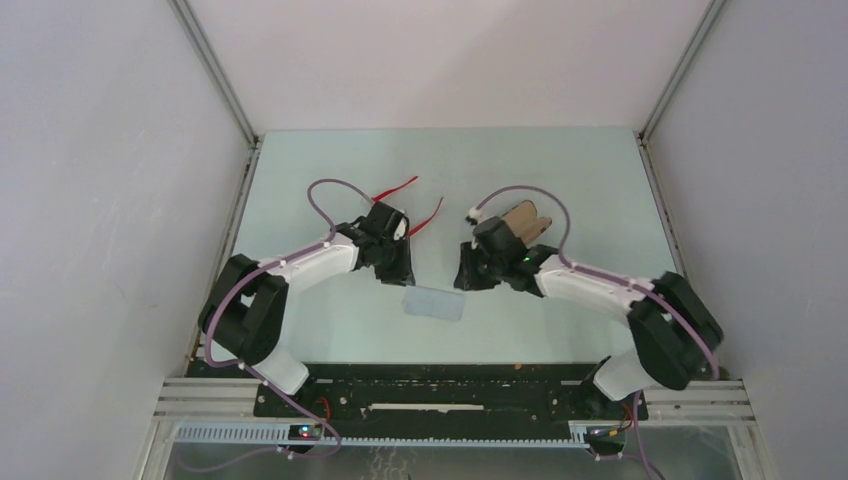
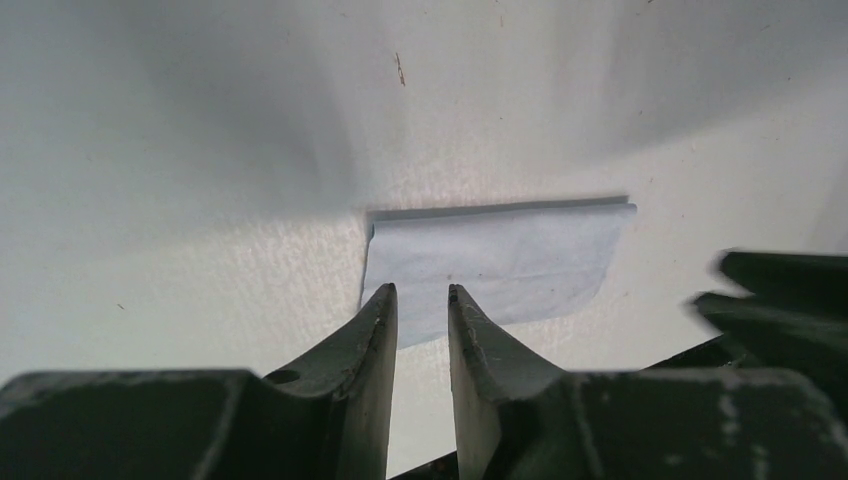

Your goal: Organize the sunglasses

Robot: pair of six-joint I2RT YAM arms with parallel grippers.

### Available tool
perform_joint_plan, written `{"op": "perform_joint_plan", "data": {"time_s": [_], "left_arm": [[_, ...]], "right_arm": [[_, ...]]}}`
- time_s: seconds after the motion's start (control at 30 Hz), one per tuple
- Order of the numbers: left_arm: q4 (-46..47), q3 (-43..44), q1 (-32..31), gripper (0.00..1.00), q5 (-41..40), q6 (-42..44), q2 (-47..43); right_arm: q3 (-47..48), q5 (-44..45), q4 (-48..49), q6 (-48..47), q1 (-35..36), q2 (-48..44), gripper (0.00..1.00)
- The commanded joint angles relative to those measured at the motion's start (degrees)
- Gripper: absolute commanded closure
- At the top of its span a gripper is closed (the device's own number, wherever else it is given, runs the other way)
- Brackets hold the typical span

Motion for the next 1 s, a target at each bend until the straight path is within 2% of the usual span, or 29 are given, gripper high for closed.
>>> {"op": "perform_joint_plan", "data": {"time_s": [0.0, 0.17, 0.43, 0.63, 0.97], "left_arm": [[2.4, -0.7, -0.4, 0.69, -0.1, -0.1, -1.8], [2.8, -1.0, -0.4, 0.68, -1.3, -0.8, -4.4], [2.7, -1.4, -0.4, 0.68, -1.7, -0.9, -6.1], [2.7, -2.7, -0.3, 0.67, -1.8, -0.8, -6.6], [3.1, -2.3, -0.3, 0.67, -1.1, -0.5, -5.4]], "right_arm": [[1.3, 4.8, -0.6, -2.5, -6.4, -6.4, 0.66], [9.9, 11.9, -8.4, -7.0, -11.0, -1.6, 0.64], [18.2, 11.8, -10.7, -9.2, -16.7, 9.1, 0.57], [18.5, 10.4, -11.8, -10.4, -19.6, 12.6, 0.54], [17.3, 7.1, -13.8, -10.1, -17.1, 14.4, 0.54]]}}
